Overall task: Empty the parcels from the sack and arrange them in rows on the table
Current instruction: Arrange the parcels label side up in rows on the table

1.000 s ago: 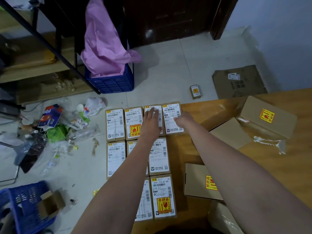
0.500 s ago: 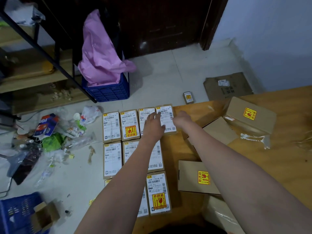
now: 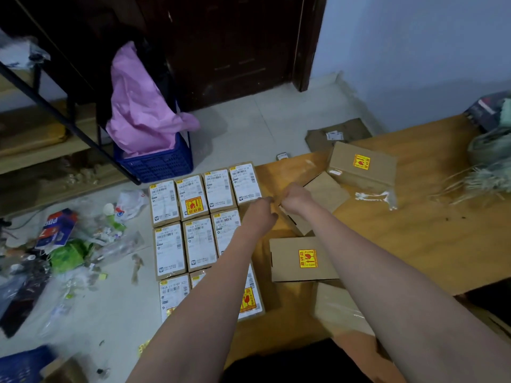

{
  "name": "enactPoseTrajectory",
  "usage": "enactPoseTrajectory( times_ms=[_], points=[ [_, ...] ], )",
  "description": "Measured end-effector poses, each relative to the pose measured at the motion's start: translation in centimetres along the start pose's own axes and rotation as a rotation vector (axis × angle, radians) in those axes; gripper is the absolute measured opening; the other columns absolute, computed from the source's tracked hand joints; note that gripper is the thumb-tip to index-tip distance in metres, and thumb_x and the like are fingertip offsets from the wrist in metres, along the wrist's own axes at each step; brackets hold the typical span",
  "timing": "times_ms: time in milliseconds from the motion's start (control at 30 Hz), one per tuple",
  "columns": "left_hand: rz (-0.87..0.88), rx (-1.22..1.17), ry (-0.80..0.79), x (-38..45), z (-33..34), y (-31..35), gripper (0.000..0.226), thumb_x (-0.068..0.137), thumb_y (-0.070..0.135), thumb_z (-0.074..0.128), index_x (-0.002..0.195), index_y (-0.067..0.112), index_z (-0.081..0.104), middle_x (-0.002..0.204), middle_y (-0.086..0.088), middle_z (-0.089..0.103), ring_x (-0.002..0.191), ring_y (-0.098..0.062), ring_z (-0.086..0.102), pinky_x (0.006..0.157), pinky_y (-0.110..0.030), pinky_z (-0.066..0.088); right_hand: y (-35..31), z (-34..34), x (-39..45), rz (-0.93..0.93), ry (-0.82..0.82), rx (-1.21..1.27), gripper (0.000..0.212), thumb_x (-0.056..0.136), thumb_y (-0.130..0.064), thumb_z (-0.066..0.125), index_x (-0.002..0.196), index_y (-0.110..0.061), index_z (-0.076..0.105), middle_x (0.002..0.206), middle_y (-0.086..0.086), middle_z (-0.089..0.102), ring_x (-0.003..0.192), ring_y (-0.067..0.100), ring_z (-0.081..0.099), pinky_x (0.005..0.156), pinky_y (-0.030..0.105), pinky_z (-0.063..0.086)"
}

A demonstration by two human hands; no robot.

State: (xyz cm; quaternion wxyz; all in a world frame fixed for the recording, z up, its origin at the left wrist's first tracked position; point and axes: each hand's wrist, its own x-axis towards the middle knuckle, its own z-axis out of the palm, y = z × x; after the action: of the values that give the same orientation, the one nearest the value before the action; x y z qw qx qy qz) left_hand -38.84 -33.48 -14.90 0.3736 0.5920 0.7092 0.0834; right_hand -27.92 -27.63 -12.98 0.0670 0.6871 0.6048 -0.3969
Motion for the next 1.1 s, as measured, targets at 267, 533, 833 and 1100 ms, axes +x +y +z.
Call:
enactPoseTrajectory(
  times_ms=[267, 533, 833, 1100],
  points=[
    [-0.007, 0.035, -0.243, -3.2, 5.1, 2.7, 0.045, 0.091, 0.018, 0.057, 0.136, 0.015, 0.055, 0.133, -0.009, 0.060, 0.122, -0.028, 0.055, 0.096, -0.033, 0.045, 5.4, -0.4, -5.4, 0.131, -0.073, -0.274, 0.037, 0.094, -0.019, 0.060, 0.127, -0.001, 0.057, 0.127, 0.014, 0.061, 0.116, 0.029, 0.060, 0.091, 0.032, 0.049],
    [-0.121, -0.069, -0.403, -5.7, 8.8, 4.1, 0.034, 0.095, 0.023, 0.049, 0.127, 0.012, 0.057, 0.127, -0.015, 0.060, 0.104, -0.031, 0.061, 0.089, -0.034, 0.053, 13.3, 1.9, -4.7, 0.253, -0.351, -0.528, 0.053, 0.094, -0.036, 0.058, 0.141, -0.012, 0.050, 0.145, 0.010, 0.050, 0.128, 0.030, 0.051, 0.106, 0.039, 0.043],
    [-0.476, -0.410, -0.624, -8.0, 11.3, 4.4, 0.053, 0.101, 0.027, 0.042, 0.149, 0.008, 0.028, 0.131, -0.018, 0.050, 0.113, -0.039, 0.059, 0.083, -0.049, 0.057, 15.7, 2.1, -9.2, 0.327, -0.382, -0.488, 0.052, 0.109, -0.033, 0.021, 0.154, -0.007, 0.023, 0.158, 0.012, 0.029, 0.140, 0.030, 0.034, 0.109, 0.034, 0.032],
    [-0.538, -0.511, -0.650, -8.0, 12.2, 4.6, 0.056, 0.102, 0.028, 0.041, 0.151, 0.009, 0.021, 0.140, -0.023, 0.045, 0.120, -0.044, 0.055, 0.094, -0.055, 0.052, 16.9, 2.5, -9.5, 0.329, -0.412, -0.497, 0.049, 0.109, -0.025, 0.021, 0.156, -0.013, 0.016, 0.162, 0.008, 0.019, 0.145, 0.030, 0.025, 0.114, 0.037, 0.027]
  ],
)
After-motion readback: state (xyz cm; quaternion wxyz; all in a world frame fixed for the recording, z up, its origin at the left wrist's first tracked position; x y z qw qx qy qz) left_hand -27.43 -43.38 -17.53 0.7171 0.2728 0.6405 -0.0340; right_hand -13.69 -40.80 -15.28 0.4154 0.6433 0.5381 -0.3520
